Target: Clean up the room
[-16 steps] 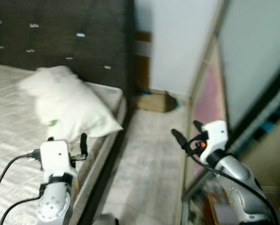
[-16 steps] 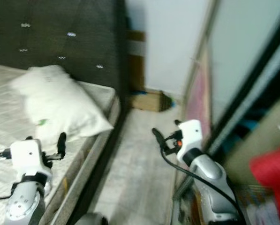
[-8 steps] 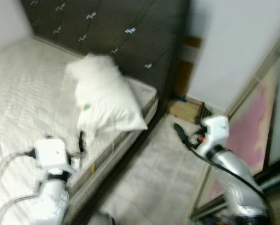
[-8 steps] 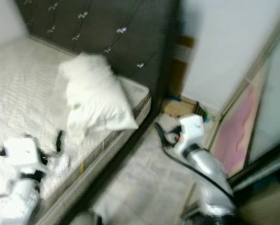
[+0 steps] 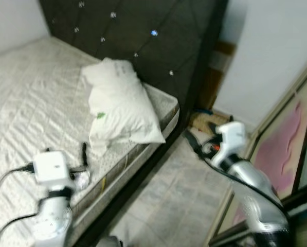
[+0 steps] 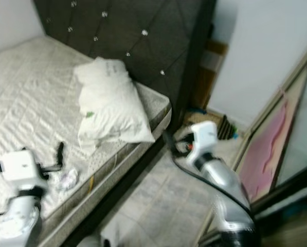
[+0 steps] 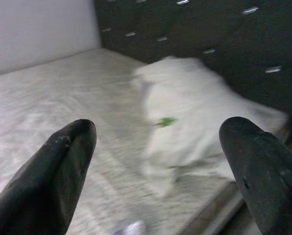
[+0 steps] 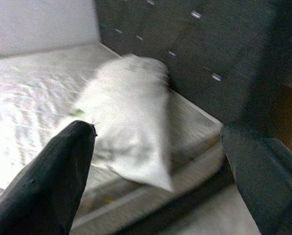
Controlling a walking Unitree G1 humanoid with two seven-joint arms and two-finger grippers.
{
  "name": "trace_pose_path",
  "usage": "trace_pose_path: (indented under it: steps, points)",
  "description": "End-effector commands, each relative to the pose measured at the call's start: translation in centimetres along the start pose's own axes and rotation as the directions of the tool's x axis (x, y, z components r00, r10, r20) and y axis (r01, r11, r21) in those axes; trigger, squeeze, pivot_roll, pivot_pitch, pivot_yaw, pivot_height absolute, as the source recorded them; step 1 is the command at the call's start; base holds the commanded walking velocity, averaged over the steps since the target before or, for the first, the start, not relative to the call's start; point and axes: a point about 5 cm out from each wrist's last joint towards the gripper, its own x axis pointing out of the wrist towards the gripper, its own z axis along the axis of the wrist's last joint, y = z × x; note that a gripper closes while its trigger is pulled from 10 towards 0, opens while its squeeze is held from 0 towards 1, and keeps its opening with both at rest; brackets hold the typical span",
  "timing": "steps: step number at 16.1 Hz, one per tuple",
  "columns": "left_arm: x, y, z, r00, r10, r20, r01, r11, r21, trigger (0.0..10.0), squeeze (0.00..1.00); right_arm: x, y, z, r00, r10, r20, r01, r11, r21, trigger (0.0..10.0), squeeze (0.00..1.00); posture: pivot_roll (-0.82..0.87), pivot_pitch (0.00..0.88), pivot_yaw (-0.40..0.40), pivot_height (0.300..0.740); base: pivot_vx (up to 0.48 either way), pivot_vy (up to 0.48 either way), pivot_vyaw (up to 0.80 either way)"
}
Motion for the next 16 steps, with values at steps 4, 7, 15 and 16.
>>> trace_pose_path:
  steps: [4,7,15,16]
  points:
    - [-0.26,0.38,0.12,1.000,0.002,0.005,-0.002,1.000,0.005,10.0,0.00,0.34,0.39,0.08,1.000,0.012,0.011,-0.011,1.000,-0.010,10.0,0.00,0.02,0.000,-0.066,0.740,0.193,0.000,0.00]
    - [-0.26,0.39,0.13,1.000,-0.007,0.004,0.007,1.000,0.007,10.0,0.00,0.33,0.50,0.03,1.000,0.012,0.012,-0.012,1.000,-0.012,10.0,0.00,0.02,0.000,-0.061,0.740,0.261,0.000,0.00]
    - [-0.03,0.28,0.26,1.000,-0.016,0.011,0.016,1.000,0.007,10.0,0.00,0.55,0.59,0.05,1.000,0.016,0.018,-0.016,0.999,-0.036,10.0,0.00,0.02,0.000,-0.057,0.740,0.270,0.000,0.10]
    - [0.00,0.31,0.27,1.000,-0.013,0.011,0.013,1.000,0.008,10.0,0.00,0.58,0.68,0.05,1.000,0.020,0.019,-0.019,0.999,-0.041,10.0,0.00,0.02,0.000,-0.056,0.740,0.259,0.000,0.80]
